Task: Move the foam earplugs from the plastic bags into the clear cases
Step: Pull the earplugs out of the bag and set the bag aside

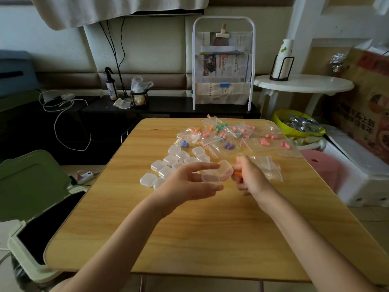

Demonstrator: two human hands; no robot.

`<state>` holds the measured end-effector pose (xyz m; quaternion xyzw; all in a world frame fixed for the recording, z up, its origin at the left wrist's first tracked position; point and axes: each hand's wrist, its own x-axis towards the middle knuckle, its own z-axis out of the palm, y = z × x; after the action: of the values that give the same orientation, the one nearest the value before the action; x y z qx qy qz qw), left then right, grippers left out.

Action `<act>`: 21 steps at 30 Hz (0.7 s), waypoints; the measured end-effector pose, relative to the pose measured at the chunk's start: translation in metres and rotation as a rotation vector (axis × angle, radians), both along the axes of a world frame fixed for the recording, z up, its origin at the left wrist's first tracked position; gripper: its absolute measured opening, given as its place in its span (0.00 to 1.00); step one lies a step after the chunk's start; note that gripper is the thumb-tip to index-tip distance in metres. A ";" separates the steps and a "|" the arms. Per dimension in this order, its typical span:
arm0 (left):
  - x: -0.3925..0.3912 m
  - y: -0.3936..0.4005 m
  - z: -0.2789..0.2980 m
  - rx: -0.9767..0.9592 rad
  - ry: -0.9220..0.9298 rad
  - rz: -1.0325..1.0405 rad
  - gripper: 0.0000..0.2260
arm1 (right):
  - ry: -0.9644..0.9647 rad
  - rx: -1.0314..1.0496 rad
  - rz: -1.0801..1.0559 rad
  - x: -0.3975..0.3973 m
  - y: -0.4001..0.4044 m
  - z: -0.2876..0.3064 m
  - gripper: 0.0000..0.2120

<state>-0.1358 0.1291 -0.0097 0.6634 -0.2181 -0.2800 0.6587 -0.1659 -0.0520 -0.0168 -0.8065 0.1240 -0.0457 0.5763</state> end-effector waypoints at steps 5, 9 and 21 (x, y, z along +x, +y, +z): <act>0.007 0.002 -0.006 -0.072 -0.008 0.246 0.20 | -0.092 0.340 0.053 -0.003 -0.011 0.010 0.13; 0.002 -0.004 -0.006 -0.112 -0.074 0.300 0.19 | -0.165 0.362 0.151 -0.011 -0.001 0.012 0.06; -0.014 -0.028 -0.012 -0.063 -0.216 0.313 0.19 | -0.387 0.071 0.072 -0.010 0.015 0.006 0.06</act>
<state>-0.1501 0.1013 -0.0218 0.6944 -0.1905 -0.0945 0.6875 -0.1758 -0.0366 -0.0106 -0.7658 -0.0164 -0.1746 0.6187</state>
